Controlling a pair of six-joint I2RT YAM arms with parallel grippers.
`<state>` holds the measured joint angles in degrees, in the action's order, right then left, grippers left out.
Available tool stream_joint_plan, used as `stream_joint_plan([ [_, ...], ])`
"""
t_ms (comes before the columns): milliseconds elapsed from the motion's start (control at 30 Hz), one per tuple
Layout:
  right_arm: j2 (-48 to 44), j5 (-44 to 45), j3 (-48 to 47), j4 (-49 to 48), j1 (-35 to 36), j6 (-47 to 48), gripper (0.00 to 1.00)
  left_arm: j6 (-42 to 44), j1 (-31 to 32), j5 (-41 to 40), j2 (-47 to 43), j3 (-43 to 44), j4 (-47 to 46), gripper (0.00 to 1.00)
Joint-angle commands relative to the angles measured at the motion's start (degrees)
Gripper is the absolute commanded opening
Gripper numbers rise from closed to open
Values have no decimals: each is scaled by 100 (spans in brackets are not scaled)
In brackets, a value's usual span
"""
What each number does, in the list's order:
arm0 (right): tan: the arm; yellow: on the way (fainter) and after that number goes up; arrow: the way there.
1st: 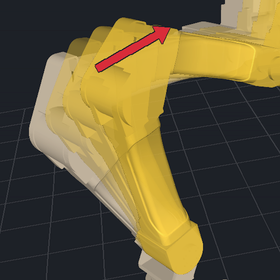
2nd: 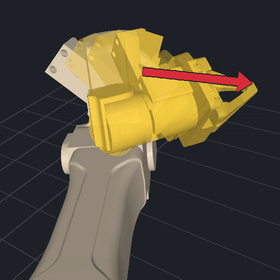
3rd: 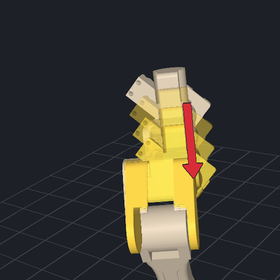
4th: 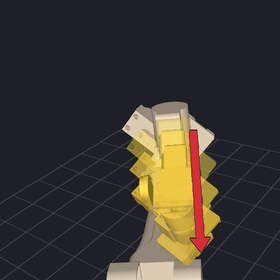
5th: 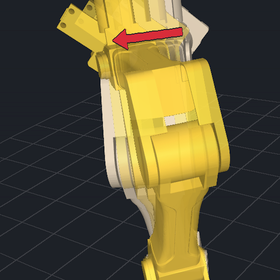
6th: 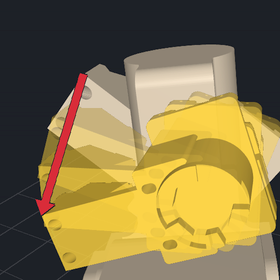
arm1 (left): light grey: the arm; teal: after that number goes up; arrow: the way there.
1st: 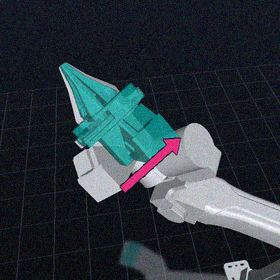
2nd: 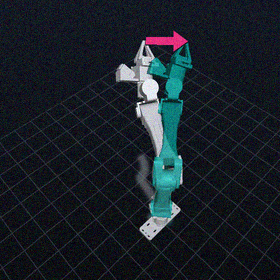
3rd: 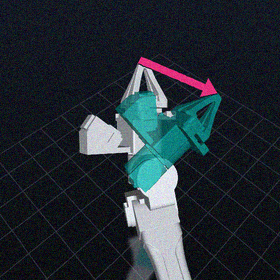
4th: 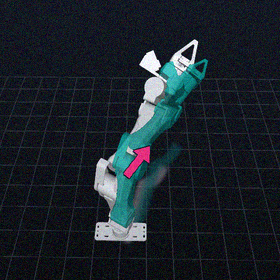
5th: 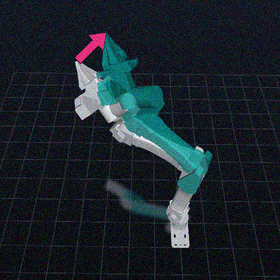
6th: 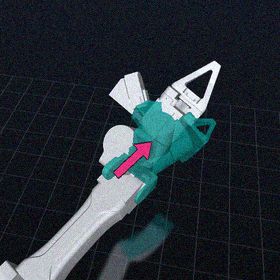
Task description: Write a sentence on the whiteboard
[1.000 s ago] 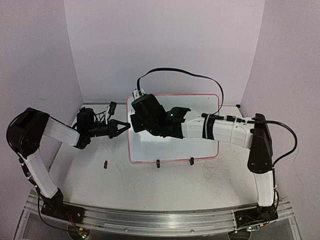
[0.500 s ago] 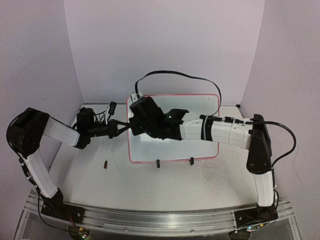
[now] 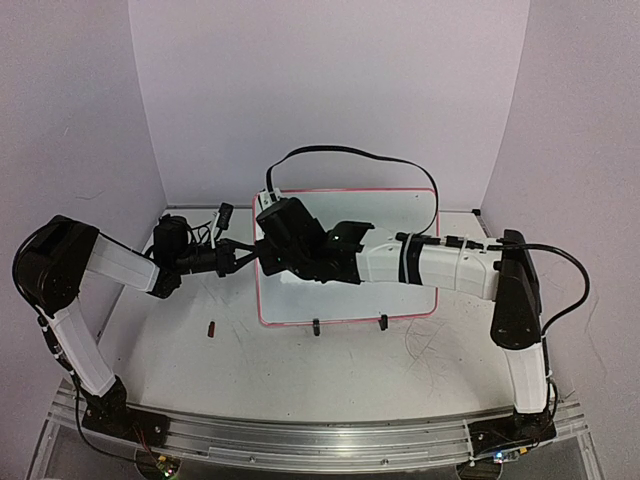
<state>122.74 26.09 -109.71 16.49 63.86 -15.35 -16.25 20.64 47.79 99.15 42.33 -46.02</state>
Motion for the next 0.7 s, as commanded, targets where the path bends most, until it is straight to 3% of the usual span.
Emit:
stream_joint_plan([
  [0, 42, 147, -119, 137, -19, -108, 0, 430, 89, -120, -168, -23, -64, 0],
  [667, -150, 48, 377, 165, 40, -364, 0, 439, 90, -129, -185, -36, -64, 0],
])
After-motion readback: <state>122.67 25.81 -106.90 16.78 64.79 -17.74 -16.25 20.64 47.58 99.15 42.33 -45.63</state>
